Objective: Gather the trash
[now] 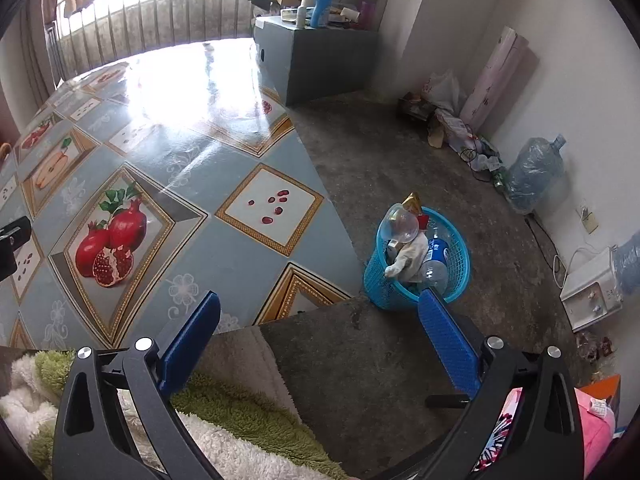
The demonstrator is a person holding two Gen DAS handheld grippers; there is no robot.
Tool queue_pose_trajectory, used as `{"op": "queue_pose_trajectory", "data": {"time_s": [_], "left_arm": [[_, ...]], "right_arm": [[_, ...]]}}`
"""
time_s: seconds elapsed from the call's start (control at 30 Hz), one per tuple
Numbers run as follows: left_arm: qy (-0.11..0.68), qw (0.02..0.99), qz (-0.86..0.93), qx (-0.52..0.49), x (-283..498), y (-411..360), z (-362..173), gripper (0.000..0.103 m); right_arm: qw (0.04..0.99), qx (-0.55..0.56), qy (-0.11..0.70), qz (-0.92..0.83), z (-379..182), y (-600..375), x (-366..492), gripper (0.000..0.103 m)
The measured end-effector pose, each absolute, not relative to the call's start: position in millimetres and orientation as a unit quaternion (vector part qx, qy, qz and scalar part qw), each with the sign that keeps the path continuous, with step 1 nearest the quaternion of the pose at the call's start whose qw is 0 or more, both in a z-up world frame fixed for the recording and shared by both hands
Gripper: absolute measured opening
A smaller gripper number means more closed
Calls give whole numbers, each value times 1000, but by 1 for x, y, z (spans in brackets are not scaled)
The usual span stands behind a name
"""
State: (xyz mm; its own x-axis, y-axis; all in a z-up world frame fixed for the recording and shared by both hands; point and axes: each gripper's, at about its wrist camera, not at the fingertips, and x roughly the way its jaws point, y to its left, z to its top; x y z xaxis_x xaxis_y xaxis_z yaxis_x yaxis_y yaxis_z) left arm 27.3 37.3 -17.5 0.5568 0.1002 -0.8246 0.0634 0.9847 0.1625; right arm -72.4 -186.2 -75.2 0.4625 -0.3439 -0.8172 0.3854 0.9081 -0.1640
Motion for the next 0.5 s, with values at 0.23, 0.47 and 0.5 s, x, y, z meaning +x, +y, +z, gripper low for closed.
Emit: {"op": "queue_pose_trajectory", "data": {"time_s": [0.23,0.47,0.5], "left_arm": [[472,877,1,87,28,35,-18,93],[467,880,-8,89,27,32,-16,93],[467,880,-8,89,27,32,-16,93]], "right_arm": [[855,21,471,-218,-74,-187,-72,96],[856,17,469,-217,-72,-186,-72,96],[856,16,469,-218,-71,-186,-72,96]]}}
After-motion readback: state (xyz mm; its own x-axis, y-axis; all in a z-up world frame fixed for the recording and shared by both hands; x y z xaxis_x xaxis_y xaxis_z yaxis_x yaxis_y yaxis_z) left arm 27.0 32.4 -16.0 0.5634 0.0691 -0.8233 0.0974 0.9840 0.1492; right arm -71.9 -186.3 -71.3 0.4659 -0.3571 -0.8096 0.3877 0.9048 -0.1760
